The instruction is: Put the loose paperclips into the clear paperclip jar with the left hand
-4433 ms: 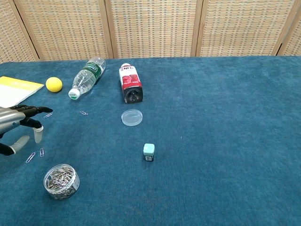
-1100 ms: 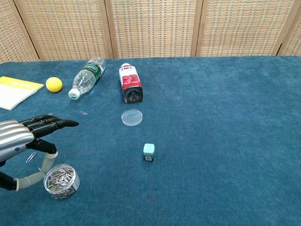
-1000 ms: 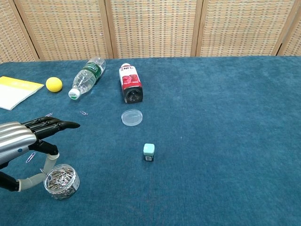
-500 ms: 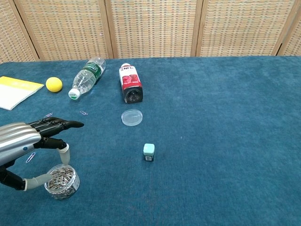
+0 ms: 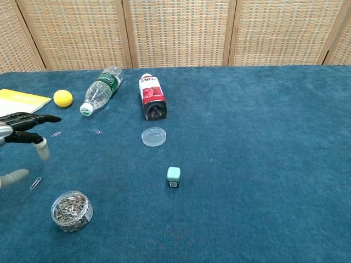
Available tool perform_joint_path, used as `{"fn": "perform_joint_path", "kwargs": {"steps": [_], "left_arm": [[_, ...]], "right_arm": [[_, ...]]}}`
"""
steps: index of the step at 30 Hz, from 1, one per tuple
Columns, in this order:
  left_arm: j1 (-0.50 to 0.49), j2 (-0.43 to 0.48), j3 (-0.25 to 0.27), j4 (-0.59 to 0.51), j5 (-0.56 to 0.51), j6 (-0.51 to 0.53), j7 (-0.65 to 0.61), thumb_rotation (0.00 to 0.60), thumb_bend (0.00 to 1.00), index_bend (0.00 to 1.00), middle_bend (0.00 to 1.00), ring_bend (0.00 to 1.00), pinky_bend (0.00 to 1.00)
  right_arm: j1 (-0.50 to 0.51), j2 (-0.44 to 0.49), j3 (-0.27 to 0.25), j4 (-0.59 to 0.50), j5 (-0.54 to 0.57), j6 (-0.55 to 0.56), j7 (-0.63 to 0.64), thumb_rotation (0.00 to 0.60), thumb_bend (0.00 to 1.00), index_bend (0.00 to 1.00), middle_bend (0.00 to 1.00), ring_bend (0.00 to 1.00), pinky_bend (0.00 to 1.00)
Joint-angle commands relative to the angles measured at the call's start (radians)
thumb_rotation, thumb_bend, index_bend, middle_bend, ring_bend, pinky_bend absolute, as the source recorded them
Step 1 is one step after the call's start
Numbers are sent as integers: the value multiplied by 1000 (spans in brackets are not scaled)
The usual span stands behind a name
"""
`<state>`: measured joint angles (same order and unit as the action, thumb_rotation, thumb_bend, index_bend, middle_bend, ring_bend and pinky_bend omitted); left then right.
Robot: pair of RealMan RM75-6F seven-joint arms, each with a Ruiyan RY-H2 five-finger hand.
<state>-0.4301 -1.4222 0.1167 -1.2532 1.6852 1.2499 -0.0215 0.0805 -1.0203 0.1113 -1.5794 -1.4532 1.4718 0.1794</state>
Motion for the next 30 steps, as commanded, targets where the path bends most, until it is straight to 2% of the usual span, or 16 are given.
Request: {"fn": "perform_joint_path", "kwargs": {"steps": [1,5,15,20,30], "left_arm": [[4,3,-10,60,-45,-43,-34,600,582,419,0,0,0],[0,-7,-9,96,-51,-63,-55,600,663,424,0,0,0],[-2,-33,-17,140,-71,-93,-56,600,677,435,0,0,0],[3,-31,-10,135,-72,-100,-35,600,701,469,0,0,0],[0,-44,-12,129,-71,-110,-12,600,701,471,0,0,0]], "right_arm": [[0,-1,-1,-1,-1,0,-3,600,0,14,0,0,0],[1,-2,-1,-2,-1,-2,-10,600,0,14,0,0,0],[3,-3,-1,-2,3,-7,-12,600,0,14,0,0,0],[1,-2,0,-2,4,-4,-7,600,0,14,0,0,0],[1,-1,0,-2,3,-4,-6,600,0,14,0,0,0]]}}
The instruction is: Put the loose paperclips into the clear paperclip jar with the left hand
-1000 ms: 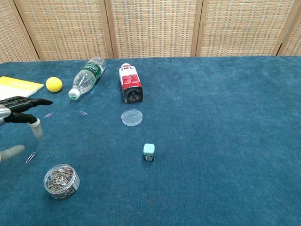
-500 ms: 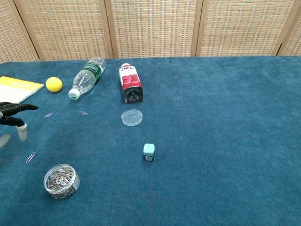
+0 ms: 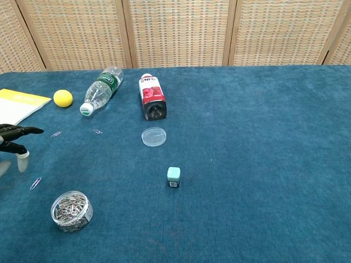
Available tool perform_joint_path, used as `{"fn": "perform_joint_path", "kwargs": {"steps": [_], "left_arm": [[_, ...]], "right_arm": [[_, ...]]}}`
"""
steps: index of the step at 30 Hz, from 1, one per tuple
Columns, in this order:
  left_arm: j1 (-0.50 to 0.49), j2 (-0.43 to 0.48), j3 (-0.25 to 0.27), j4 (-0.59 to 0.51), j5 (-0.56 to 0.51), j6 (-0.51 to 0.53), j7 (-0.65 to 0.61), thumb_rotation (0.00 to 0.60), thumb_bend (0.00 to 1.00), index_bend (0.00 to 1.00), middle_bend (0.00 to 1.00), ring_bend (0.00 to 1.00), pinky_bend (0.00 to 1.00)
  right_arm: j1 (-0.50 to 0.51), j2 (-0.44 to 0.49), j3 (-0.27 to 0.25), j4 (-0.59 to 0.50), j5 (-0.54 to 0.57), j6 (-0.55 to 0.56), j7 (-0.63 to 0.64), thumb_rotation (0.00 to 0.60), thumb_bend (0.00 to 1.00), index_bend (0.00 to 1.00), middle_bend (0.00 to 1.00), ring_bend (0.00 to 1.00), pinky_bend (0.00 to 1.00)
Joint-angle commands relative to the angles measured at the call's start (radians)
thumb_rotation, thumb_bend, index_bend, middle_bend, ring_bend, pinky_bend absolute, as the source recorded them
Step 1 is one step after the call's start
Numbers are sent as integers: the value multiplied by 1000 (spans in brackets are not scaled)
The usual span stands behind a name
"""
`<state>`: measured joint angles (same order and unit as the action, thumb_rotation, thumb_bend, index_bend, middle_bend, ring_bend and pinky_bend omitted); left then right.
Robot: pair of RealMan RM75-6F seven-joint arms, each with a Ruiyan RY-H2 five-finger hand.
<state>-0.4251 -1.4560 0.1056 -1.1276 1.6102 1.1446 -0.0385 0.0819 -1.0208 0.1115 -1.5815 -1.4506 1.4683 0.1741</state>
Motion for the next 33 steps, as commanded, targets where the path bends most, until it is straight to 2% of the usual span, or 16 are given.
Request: {"fn": "perform_joint_path", "kwargs": {"steps": [1,14,24,33], "left_arm": [[-7,-15,-1,4,6,-7,7,600,702,471,0,0,0],[-20,-62,-4,9,-5,-50,70,600,705,471,0,0,0],[-13,-38,-11,-3,-48,-82,104,600,705,471,0,0,0],[8,9,-8,-21,-50,-49,85,600,706,471,0,0,0]], "right_arm": [[0,-1,0,0,1,-1,-1,600,0,14,0,0,0],[1,0,2,4,4,-2,4,600,0,14,0,0,0],[-1,0,1,2,1,1,4,600,0,14,0,0,0],[-1,0,1,1,1,1,3,600,0,14,0,0,0]]}}
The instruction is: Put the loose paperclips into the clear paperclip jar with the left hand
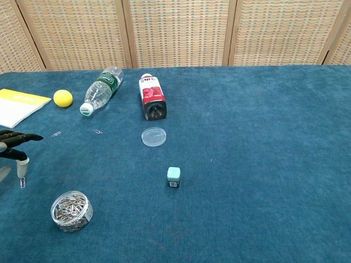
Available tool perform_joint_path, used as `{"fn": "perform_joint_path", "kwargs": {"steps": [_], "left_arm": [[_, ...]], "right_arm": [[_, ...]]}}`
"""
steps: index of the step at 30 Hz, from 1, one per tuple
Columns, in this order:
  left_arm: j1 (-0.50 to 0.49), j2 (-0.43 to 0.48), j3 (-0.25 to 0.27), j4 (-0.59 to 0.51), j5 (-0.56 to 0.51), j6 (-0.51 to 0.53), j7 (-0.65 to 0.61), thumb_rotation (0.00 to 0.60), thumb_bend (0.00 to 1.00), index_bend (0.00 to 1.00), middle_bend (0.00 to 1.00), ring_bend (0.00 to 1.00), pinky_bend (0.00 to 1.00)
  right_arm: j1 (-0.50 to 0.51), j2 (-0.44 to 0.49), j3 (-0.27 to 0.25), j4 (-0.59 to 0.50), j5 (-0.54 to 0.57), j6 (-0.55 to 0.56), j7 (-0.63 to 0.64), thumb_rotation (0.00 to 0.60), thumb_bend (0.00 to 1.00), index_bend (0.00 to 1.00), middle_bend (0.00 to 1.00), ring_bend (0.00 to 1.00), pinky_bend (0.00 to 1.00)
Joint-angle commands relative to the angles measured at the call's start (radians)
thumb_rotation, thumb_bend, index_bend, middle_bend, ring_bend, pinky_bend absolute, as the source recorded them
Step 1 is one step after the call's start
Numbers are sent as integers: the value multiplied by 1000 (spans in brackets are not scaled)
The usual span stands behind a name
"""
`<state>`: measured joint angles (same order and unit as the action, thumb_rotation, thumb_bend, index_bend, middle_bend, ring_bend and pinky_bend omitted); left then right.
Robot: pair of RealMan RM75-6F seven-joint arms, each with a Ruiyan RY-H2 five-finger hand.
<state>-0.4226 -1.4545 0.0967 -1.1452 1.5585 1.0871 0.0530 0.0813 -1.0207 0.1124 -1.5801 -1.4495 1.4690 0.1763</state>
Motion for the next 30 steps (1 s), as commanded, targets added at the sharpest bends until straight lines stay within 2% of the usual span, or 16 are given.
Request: {"fn": "perform_joint_path", "kwargs": {"steps": [1,4,6,9,11,20,30], "left_arm": [[8,13,1,-5,7,20,-17,600,707,470,0,0,0],[11,20,7,-1,21,34,-28,600,700,447,0,0,0],[12,21,11,9,33,44,-25,600,612,422,0,0,0],[10,18,15,27,50,55,-37,600,427,393,0,0,0],[6,13,19,48,65,61,-50,600,378,394,0,0,0],[-12,-17,29,138,110,76,-76,600,369,458,0,0,0],[-20,-48,49,203,141,80,-99,600,380,472,0,0,0]], "right_arm": [[-1,0,0,-1,-1,1,0,600,0,14,0,0,0],[-1,0,0,-1,0,2,0,600,0,14,0,0,0],[-1,0,0,-1,-1,1,-1,600,0,14,0,0,0],[0,0,-1,-2,-2,1,-1,600,0,14,0,0,0],[0,0,-1,-2,-2,1,-2,600,0,14,0,0,0],[1,-1,1,-1,2,-2,-2,600,0,14,0,0,0],[2,-2,1,0,4,-4,-4,600,0,14,0,0,0]]}}
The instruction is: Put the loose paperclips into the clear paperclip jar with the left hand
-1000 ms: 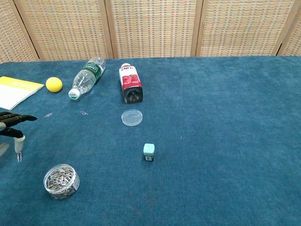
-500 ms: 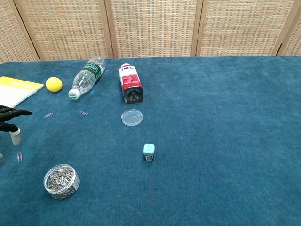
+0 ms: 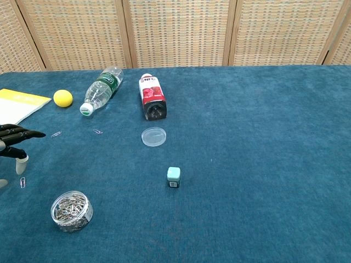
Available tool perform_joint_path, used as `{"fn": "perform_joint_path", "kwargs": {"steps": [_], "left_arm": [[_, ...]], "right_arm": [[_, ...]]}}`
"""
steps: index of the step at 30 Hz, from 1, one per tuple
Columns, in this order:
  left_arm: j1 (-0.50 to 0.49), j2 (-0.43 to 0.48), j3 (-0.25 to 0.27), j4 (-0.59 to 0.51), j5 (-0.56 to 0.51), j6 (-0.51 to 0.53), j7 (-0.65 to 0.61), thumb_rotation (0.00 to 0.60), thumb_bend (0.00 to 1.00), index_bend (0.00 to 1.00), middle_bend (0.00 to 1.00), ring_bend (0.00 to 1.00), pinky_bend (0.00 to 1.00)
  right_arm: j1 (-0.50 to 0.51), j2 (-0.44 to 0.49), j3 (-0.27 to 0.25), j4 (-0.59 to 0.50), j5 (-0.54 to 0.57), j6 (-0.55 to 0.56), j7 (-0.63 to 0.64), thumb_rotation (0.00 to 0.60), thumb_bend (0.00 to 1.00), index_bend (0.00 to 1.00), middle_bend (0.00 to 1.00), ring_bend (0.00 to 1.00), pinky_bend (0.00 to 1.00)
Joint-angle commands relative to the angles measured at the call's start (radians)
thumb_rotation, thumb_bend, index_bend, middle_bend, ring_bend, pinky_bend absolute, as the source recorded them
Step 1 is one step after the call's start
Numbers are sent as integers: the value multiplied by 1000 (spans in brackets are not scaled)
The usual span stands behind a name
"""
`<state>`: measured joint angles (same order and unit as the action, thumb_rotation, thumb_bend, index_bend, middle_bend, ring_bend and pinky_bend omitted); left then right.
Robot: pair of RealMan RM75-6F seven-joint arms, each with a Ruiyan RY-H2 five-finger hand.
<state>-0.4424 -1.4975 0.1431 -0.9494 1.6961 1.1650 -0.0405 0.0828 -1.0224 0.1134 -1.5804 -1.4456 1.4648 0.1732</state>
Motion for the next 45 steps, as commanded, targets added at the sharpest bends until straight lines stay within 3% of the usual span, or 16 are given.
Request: {"fn": "perform_joint_path", "kwargs": {"steps": [1,19,31,45], "left_arm": [[-1,-8,4,11,4,2,-9,600,380,472,0,0,0],[-4,-58,14,58,16,1,-18,600,380,477,0,0,0],[-3,-69,12,66,8,0,-18,600,436,597,0,0,0],[0,-69,7,67,-3,1,-15,600,484,654,0,0,0]], "right_arm": [[0,0,0,-1,-1,0,-1,600,0,14,0,0,0],[1,0,1,0,3,-3,-1,600,0,14,0,0,0],[0,0,1,2,2,-2,2,600,0,14,0,0,0],[0,0,0,1,2,-2,1,600,0,14,0,0,0]]}}
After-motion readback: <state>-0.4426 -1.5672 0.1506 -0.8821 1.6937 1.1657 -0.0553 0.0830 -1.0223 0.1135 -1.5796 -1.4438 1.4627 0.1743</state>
